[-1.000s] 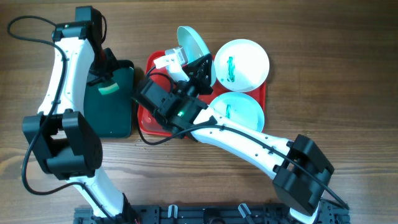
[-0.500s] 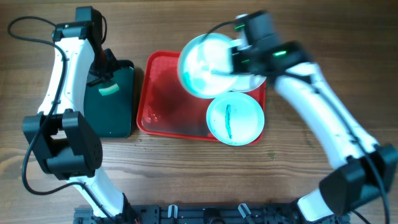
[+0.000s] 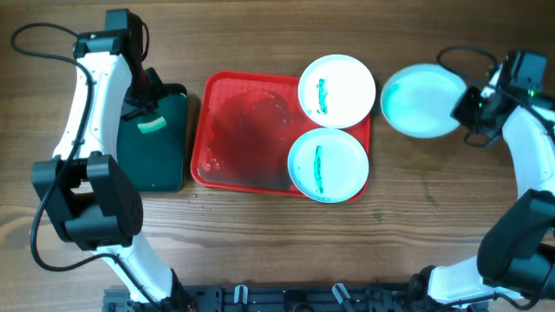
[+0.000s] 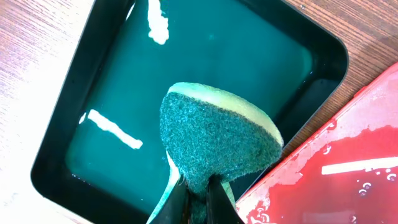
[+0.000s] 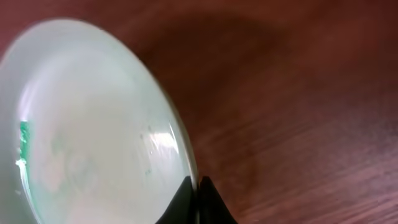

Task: Clean dirty plates on tray and stack at the side
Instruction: 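Lower the plate onto the table and release with the right gripper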

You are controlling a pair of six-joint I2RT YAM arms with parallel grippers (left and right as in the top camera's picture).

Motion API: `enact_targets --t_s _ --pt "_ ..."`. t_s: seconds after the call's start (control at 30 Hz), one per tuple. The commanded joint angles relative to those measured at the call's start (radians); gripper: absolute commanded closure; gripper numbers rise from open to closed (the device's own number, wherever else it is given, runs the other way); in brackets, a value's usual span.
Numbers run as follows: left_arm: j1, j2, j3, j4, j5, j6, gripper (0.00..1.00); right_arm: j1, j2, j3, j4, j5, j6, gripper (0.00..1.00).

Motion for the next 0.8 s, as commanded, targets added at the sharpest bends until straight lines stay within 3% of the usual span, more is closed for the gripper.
enact_targets --t_s 0.0,0.23,0.27,0.33,0.43,0.5,0.6,0.77 --pt "0.003 0.008 -0.005 0.000 0.006 -0.013 0.96 -0.083 -0.007 -0.105 0.080 0.024 0.015 0.96" --pt "0.003 0.008 -0.005 -0.001 0.005 -0.012 0.96 -0.119 0.043 -0.206 0.246 0.025 -0.041 0.94" --pt "0.003 0.008 -0.005 -0.001 0.005 -0.012 0.96 -0.119 0.052 -0.207 0.245 0.024 -0.041 0.91" --pt "0.003 0.008 -0.005 0.000 0.005 -0.012 0.96 -0.119 0.051 -0.204 0.215 0.020 -0.038 0.66" --pt "0.003 0.008 -0.005 0.004 0.006 -0.012 0.96 -0.117 0.033 -0.135 0.105 -0.058 -0.042 0.59" --pt "0.003 0.008 -0.005 0.008 0.006 -0.012 0.96 -0.101 0.020 -0.062 0.028 -0.248 -0.092 0.57" --pt "0.003 0.008 -0.005 0.012 0.006 -0.012 0.96 0.003 0.013 -0.031 0.003 -0.408 -0.159 0.55" --pt "0.003 0.008 -0.005 0.016 0.006 -0.013 0.96 0.270 0.045 -0.049 0.014 -0.246 -0.187 0.55"
